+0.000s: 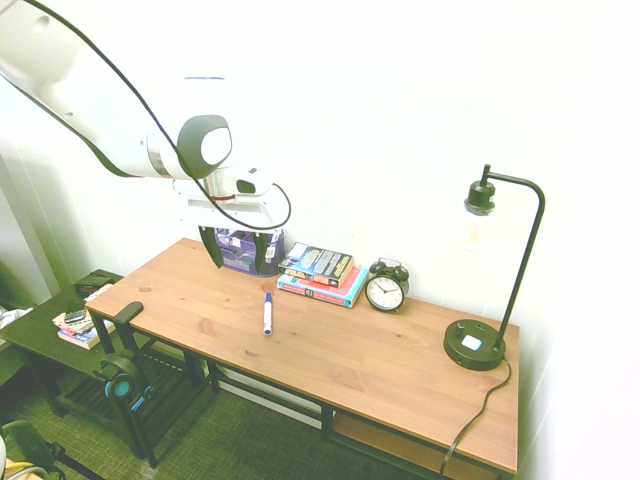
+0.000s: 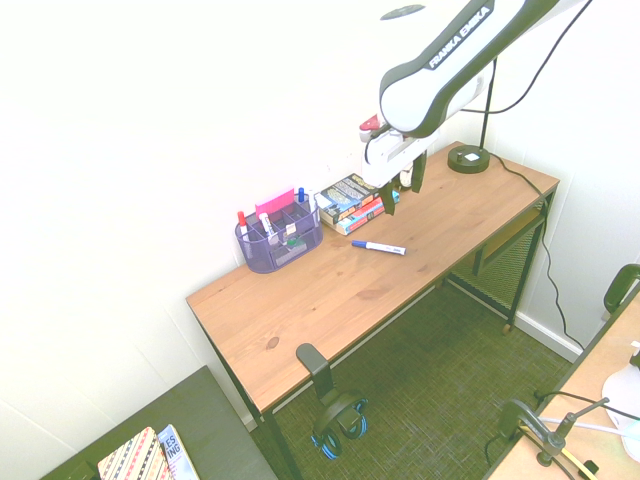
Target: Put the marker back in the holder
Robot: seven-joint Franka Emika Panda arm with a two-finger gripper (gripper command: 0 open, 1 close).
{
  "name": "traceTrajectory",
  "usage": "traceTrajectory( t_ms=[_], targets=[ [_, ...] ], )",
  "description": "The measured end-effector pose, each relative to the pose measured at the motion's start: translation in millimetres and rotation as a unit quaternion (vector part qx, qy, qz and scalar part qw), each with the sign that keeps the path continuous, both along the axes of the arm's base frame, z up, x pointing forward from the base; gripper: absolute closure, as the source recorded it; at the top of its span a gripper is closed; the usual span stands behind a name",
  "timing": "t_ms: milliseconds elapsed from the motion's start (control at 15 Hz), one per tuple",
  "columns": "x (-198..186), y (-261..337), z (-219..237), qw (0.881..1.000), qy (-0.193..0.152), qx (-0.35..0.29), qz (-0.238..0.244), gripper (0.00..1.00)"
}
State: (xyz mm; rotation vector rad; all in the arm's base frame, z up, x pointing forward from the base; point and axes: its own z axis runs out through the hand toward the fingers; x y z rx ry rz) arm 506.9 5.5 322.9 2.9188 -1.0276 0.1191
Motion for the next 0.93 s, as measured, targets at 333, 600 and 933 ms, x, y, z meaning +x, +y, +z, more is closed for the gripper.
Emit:
traceTrajectory(
  t_ms=[333,600,933],
  targets=[
    [50.2,-12.5,-70.9,0.999,0.042,-0.010,0.030,0.00],
    [66.6,-7.3,-100.4,0.996,0.063,-0.015,0.053,0.00],
    [92.1,-5.6,-113.7,0.993,0.096,-0.014,0.065,0.00]
  ],
)
